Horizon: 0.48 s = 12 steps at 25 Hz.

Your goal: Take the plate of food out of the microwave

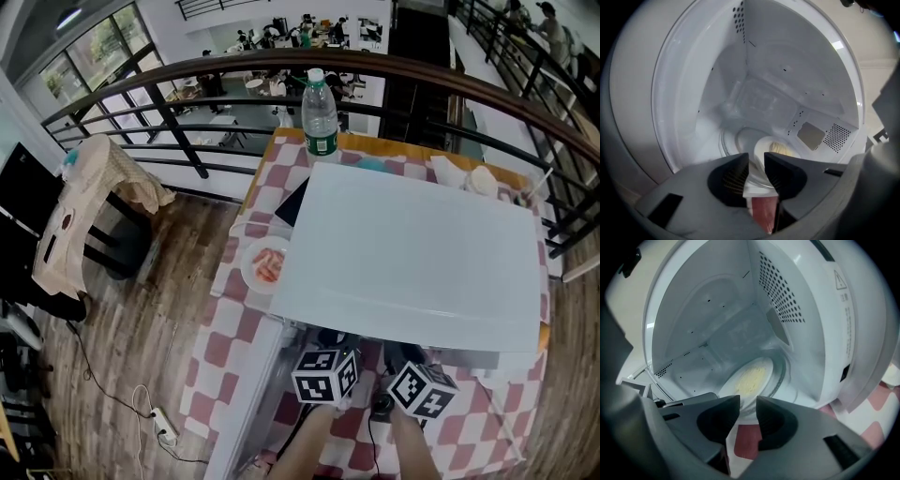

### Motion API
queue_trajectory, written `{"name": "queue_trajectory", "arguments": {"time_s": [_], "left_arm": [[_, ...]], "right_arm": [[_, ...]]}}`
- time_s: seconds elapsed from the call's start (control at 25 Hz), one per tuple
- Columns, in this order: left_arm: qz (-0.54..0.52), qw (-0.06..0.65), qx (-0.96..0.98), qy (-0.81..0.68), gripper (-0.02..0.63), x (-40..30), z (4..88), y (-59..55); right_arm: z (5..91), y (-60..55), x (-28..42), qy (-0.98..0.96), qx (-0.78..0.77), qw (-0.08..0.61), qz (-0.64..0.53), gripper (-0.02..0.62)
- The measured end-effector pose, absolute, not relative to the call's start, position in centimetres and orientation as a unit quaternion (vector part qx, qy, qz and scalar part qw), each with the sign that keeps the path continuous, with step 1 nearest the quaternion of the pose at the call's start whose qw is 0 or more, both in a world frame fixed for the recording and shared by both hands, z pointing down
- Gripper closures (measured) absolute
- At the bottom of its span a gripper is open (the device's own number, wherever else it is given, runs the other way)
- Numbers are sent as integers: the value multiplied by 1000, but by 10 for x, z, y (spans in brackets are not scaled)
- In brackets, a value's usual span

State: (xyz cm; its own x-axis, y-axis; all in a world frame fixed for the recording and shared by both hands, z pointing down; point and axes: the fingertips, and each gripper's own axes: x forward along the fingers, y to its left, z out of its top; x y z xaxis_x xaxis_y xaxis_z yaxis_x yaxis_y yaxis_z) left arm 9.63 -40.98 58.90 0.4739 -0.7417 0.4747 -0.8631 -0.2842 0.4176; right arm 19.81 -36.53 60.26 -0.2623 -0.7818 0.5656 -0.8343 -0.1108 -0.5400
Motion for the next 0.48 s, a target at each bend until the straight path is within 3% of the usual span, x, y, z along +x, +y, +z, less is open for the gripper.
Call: {"name": "queue_trajectory", "arguments": {"time_s": [0.48], "left_arm": [[93, 323, 800, -497, 503, 102, 591, -411]], "right_arm": [[601, -367, 199, -648, 594, -25, 476, 459]]}}
